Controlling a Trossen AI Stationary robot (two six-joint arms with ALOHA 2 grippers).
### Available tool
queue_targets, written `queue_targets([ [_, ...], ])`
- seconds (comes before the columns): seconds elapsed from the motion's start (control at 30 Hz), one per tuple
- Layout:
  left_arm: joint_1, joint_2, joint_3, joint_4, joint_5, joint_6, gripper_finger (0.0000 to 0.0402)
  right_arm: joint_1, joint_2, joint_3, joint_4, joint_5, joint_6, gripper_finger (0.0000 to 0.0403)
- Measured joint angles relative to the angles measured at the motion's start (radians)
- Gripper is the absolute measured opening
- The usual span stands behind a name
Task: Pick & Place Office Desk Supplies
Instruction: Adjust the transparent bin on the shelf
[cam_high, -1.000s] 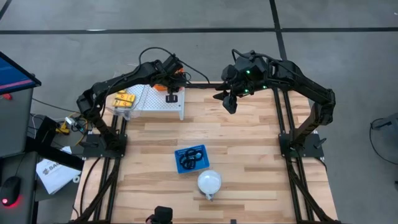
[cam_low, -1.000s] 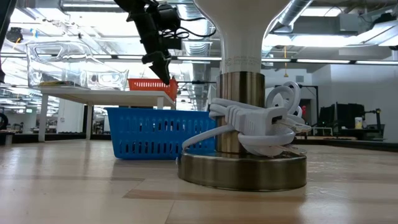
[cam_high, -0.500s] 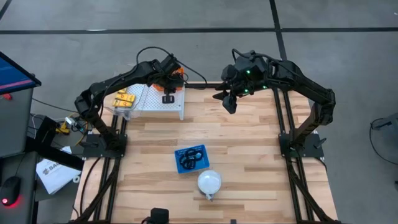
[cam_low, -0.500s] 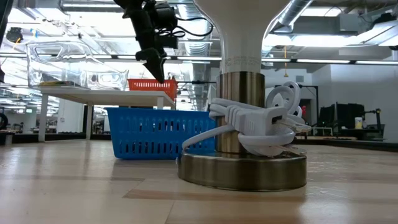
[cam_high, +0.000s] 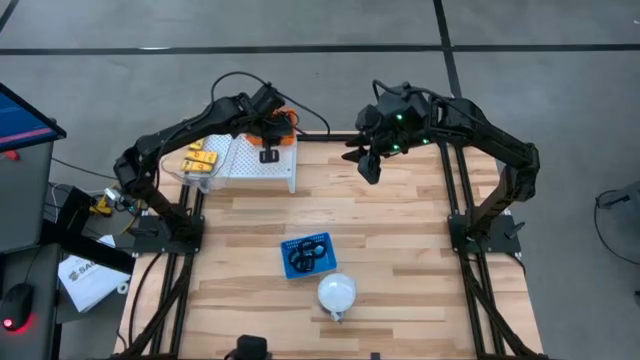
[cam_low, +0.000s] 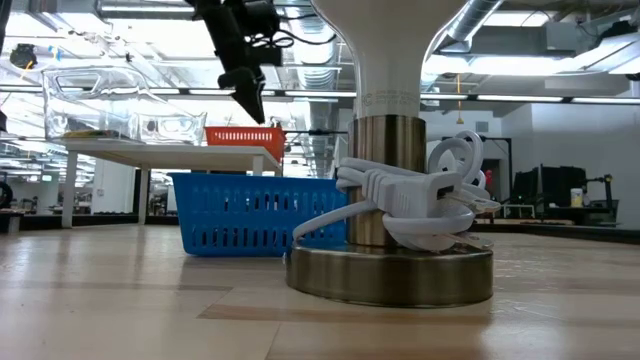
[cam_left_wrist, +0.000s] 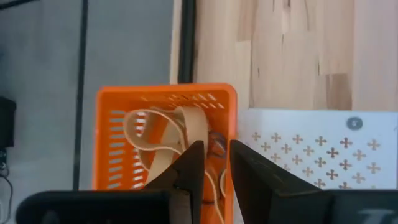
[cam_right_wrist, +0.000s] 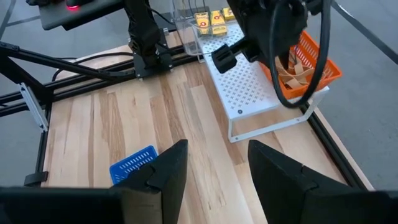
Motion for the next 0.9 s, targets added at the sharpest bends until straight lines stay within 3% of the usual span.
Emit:
queue_targets([
  [0.17, -0.006, -0.057, 0.000, 0.033, -0.002, -0.057, 0.0067, 0.000, 0.000, 0.000, 0.003, 0.000, 0.000, 0.0166],
  [0.3, -0.011, -0.122, 0.000, 0.036, -0.099, -0.216, 0.0067, 0.000, 0.000, 0.000, 0.009, 0.000, 0.000, 0.0166],
  [0.53, 0.003, -0.248, 0.000, -0.137, -0.175, -0.394, 0.0042, 0.000, 0.000, 0.000, 0.035, 0.000, -0.005, 0.0166],
  [0.67, 0.060, -0.278, 0.000, -0.216, -0.180, -0.503, 0.0006, 0.000, 0.000, 0.000, 0.048, 0.000, -0.005, 0.0166],
  [0.9, 0.199, -0.255, 0.000, -0.252, -0.170, -0.620, 0.0001, 0.008, 0.000, 0.000, 0.060, 0.000, -0.003, 0.0166],
])
